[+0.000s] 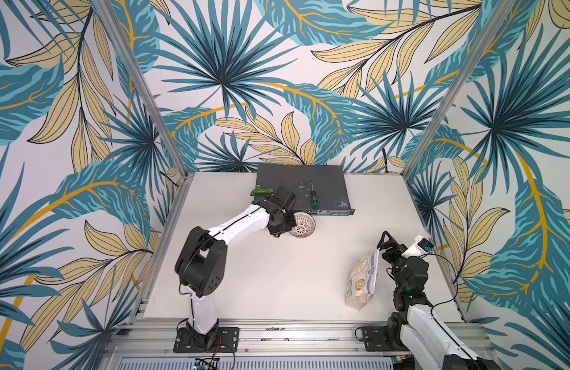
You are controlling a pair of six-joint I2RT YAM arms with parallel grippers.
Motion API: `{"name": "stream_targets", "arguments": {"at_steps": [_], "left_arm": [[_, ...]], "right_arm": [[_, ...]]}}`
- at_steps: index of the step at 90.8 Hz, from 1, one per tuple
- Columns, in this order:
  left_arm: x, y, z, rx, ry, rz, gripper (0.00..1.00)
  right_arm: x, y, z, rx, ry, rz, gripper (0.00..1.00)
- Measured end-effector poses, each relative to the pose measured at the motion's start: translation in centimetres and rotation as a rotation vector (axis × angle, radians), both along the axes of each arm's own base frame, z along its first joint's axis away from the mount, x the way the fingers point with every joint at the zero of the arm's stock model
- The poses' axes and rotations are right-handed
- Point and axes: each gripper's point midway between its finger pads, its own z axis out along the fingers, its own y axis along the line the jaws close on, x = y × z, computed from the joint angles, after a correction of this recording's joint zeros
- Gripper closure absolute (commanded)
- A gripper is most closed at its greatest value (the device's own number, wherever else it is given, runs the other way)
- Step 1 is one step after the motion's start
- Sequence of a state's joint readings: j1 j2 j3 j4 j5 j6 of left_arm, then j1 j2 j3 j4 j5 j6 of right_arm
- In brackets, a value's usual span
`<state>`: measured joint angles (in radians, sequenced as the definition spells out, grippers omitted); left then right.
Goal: Pour the oats into the breakfast bowl
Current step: Place the bowl at the center of the board.
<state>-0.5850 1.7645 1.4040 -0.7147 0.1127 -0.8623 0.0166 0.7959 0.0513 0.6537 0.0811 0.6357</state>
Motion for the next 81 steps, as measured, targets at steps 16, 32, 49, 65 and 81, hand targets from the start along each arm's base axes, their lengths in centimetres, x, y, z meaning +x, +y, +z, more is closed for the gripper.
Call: {"name": "stream_targets", "arguments": {"at_steps": [16,32,49,65,81], "left_arm": [[-6.1,3.1,3.1,-0.081,-0.055,-0.012,1.00],[-12.9,5.7,-0.2,-0.068,0.021,-0.013,1.00],[-17.5,7.0,-1.1,-0.088,0.040,-0.015,1.00],[-19.4,8.6,-3.1,-0.087,0.073,0.053,1.00],[-20.7,9.1,-4.7,-0.068,0.107,0.085,1.00]], "right_arm": [[0.0,0.0,0.1,0.000,-0.002,0.000,0.00],[0.0,0.1,0.1,0.001,-0.002,0.007,0.00],[0.1,0.3,0.2,0.002,-0.003,0.016,0.00],[0.1,0.5,0.2,0.004,-0.003,0.026,0.00],[0.2,0.5,-0.3,0.005,0.018,0.031,0.00]]}}
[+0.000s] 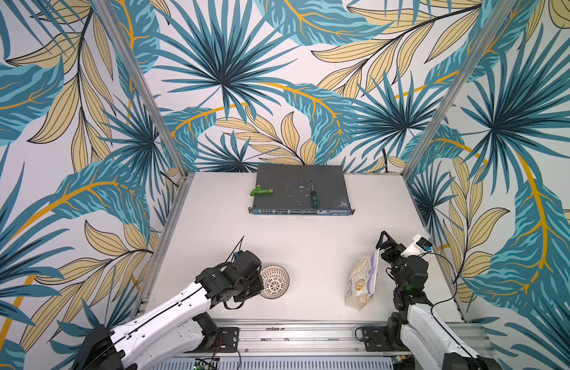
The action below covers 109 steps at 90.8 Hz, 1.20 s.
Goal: Pour the oats into the breakfast bowl
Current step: Place the bowl at the center of the board.
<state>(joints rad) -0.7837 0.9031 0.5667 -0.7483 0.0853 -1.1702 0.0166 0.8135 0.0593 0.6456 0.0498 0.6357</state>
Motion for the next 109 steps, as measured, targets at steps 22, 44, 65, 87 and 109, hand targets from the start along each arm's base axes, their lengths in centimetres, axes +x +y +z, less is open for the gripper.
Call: {"name": "stream_targets", "arguments": {"at_steps": [22,44,65,87,109], "left_arm": [[-0.6,-2.1,-0.7,0.024,-0.003,-0.046,1.00],[0.3,-3.7,-1.4,0.036,0.012,-0.039,1.00],[1.5,-5.0,-1.3,0.056,0.017,-0.037,1.00],[1.8,-4.4,-2.3,0.112,0.024,-0.024,1.00],[2.4,-4.9,-2.9,0.146,0.036,-0.023,1.00]], "right_arm": [[0.2,0.1,-0.1,0.001,0.008,0.006,0.00],[0.2,0.2,-0.1,0.002,0.012,0.010,0.00],[0.2,0.3,-0.3,0.003,0.021,0.015,0.00],[0.2,0.4,-0.4,0.004,0.024,0.021,0.00],[0.3,0.5,-0.5,0.005,0.033,0.030,0.00]]}}
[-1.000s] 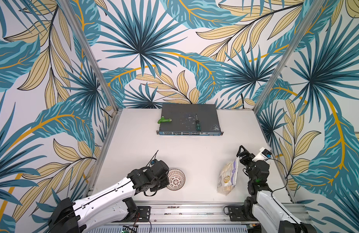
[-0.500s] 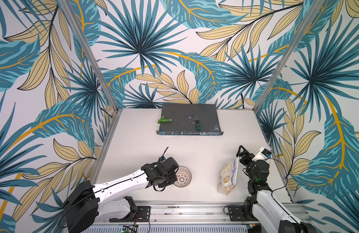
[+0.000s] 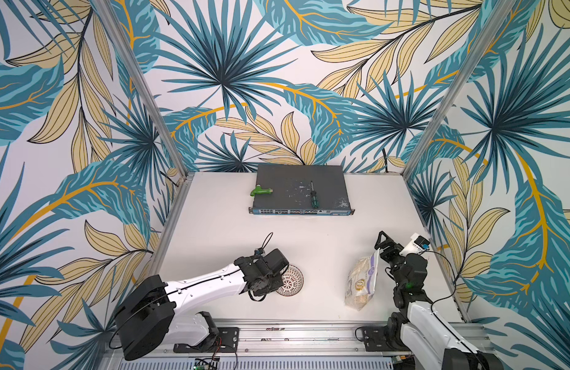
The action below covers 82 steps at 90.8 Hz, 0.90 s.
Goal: Pour the oats into the breakfast bowl
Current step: Place the bowl at the center of the board.
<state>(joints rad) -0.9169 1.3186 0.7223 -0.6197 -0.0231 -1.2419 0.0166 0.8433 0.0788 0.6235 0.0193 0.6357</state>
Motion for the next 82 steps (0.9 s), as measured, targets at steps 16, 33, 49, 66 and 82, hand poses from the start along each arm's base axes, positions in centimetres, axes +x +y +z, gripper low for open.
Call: {"name": "stream_targets", "arguments": {"at_steps": [16,33,49,66,82], "left_arm": [[0.3,-0.1,0.0,0.012,-0.006,0.001,0.84],[0.7,0.1,1.9,-0.020,-0.060,0.009,0.49],[1.0,1.5,6.0,-0.058,-0.173,0.010,0.32],[0.4,3.3,11.0,-0.169,-0.327,0.008,0.26],[-0.8,5.1,10.9,-0.160,-0.344,-0.012,0.25]], "right_arm": [[0.2,0.1,0.0,-0.002,0.015,0.007,0.00],[1.0,0.4,0.6,-0.010,0.096,0.025,0.01],[0.9,1.3,2.9,-0.013,0.194,0.079,0.00],[-0.6,2.4,9.8,-0.026,0.168,0.149,0.00],[-2.2,5.1,13.2,-0.025,0.238,0.286,0.00]]}}
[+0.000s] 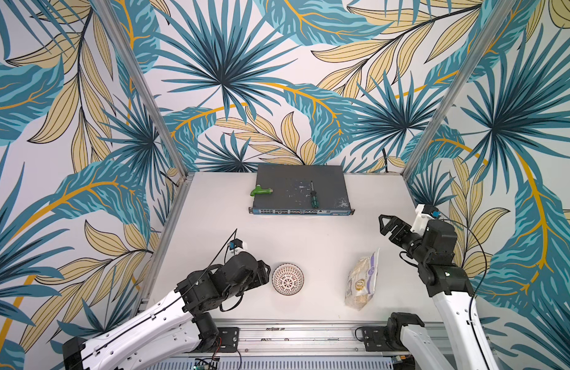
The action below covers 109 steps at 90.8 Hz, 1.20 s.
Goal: Pour the oats into the breakfast bowl
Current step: Place the bowl at the center of the board, then pick up the oats bag from the center of the board.
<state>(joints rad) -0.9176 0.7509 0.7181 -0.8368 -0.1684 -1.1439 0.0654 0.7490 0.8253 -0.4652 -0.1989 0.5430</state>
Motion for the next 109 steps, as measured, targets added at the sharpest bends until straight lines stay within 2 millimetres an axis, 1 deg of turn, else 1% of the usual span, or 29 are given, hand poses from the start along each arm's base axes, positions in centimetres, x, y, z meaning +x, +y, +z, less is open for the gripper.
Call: {"name": "stream_targets", "arguments": {"at_steps": [10,17,21,27,38,46,50,58,71,79,89,94,105,109], "left_arm": [[-0.5,0.7,-0.7,0.029,0.010,-0.008,0.24],[-0.7,1.2,-0.9,0.031,0.004,-0.006,0.24],[-0.8,1.4,-0.9,0.028,-0.001,-0.003,0.22],[-0.9,1.5,-0.8,0.021,-0.008,-0.002,0.21],[-1.0,1.7,-0.8,0.012,-0.017,-0.001,0.20],[-1.1,1.8,-1.0,0.009,-0.018,-0.001,0.20],[-1.2,1.9,-1.2,0.011,-0.016,-0.001,0.20],[-1.3,2.0,-1.6,0.013,-0.009,-0.002,0.19],[-1.5,2.1,-1.8,0.008,-0.004,0.000,0.19],[-1.6,2.2,-2.2,0.003,0.004,0.004,0.19],[-1.7,2.2,-2.2,-0.006,0.008,0.006,0.20],[-1.8,2.1,-2.2,-0.009,0.011,0.008,0.19],[-1.8,2.1,-2.2,-0.011,0.013,0.007,0.19],[-1.8,2.1,-2.2,-0.011,0.013,0.007,0.20]], "right_arm": [[-1.9,1.5,1.5,-0.012,0.061,0.067,0.00],[-3.3,1.9,2.5,-0.013,0.088,0.090,0.00],[-4.0,2.0,2.4,-0.011,0.108,0.101,0.01],[-5.4,2.1,1.4,-0.009,0.161,0.116,0.02],[-7.5,2.1,-1.8,-0.014,0.285,0.129,0.05],[-8.7,2.2,-4.1,-0.009,0.361,0.143,0.08],[-9.2,2.4,-5.1,-0.005,0.392,0.152,0.11],[-9.7,2.6,-6.1,0.008,0.427,0.166,0.18],[-10.1,3.3,-6.7,0.027,0.439,0.197,0.25],[-10.2,3.7,-7.3,0.033,0.450,0.214,0.33],[-10.4,4.1,-7.7,0.031,0.461,0.235,0.48],[-10.2,4.4,-7.6,0.037,0.455,0.242,0.59],[-9.8,4.9,-7.5,0.029,0.446,0.269,0.89],[-9.6,5.2,-7.6,0.030,0.452,0.275,0.98]]}}
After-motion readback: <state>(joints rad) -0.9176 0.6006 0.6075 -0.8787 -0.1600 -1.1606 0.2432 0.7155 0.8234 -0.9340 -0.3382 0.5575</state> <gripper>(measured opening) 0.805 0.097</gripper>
